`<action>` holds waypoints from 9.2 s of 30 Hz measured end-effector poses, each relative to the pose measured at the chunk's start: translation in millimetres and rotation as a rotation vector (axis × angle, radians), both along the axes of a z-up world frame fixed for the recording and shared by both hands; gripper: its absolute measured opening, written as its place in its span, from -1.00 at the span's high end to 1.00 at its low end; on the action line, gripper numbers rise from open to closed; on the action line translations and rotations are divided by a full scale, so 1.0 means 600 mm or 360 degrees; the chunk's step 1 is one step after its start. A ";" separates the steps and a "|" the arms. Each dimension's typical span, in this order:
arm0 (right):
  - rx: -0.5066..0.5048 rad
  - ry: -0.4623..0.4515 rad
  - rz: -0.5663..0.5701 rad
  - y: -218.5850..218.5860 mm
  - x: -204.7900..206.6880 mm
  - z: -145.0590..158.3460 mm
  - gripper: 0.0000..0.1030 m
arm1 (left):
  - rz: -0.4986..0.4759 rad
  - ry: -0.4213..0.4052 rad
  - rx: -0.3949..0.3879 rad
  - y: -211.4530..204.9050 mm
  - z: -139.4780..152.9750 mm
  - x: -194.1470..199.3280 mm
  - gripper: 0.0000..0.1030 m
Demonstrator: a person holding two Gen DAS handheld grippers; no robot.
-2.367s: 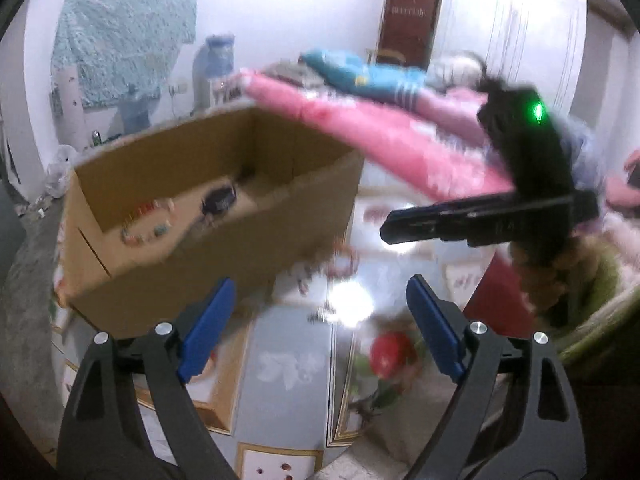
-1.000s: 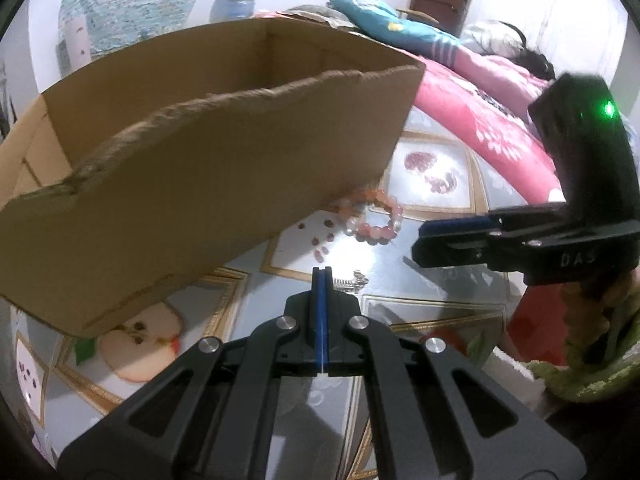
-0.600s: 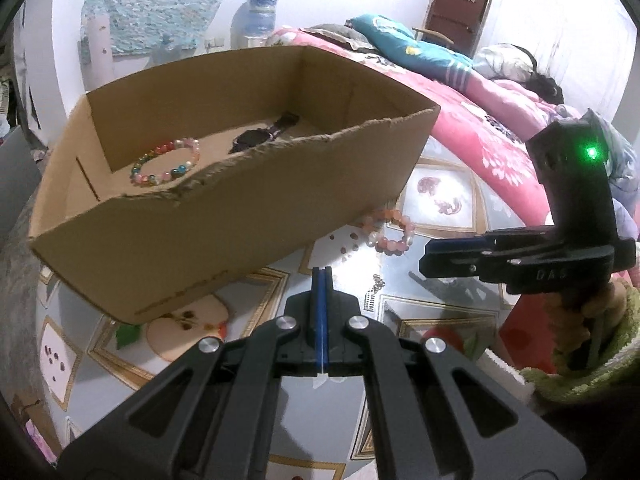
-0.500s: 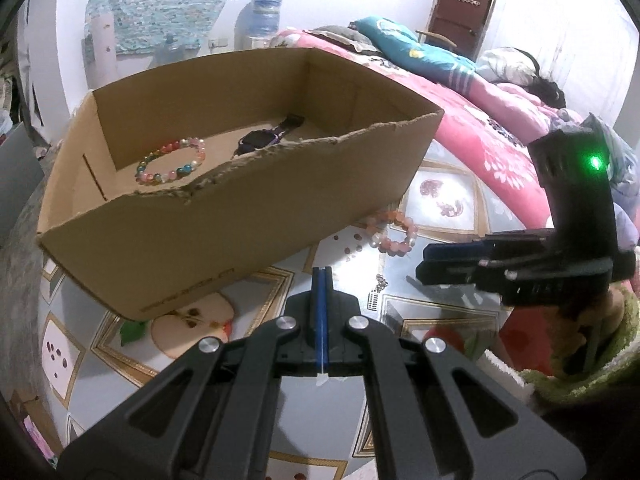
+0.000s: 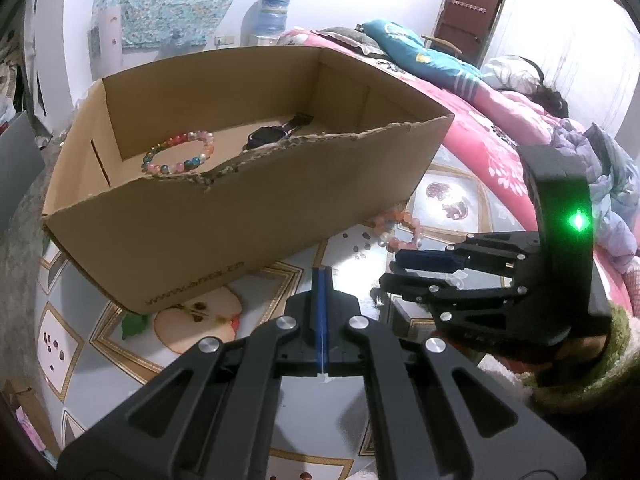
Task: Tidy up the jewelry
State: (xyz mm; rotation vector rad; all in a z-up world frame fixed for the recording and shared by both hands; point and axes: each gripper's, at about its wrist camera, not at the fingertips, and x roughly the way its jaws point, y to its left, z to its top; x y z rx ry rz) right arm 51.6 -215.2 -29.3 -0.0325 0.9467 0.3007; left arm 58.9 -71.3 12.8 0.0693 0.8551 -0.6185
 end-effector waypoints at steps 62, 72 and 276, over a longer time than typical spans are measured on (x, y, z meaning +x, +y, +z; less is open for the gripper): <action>0.0558 -0.0051 0.0065 -0.088 0.219 0.167 0.97 | 0.0047 0.0041 -0.0064 0.005 0.067 0.197 0.50; 0.0609 -0.0113 0.0003 -0.116 0.178 0.187 0.94 | 0.0096 -0.0083 -0.0079 0.019 0.105 0.162 0.17; 0.0578 0.0316 -0.0569 -0.220 0.072 0.070 -0.15 | 0.0415 0.0375 -0.0100 0.078 0.023 0.073 -0.69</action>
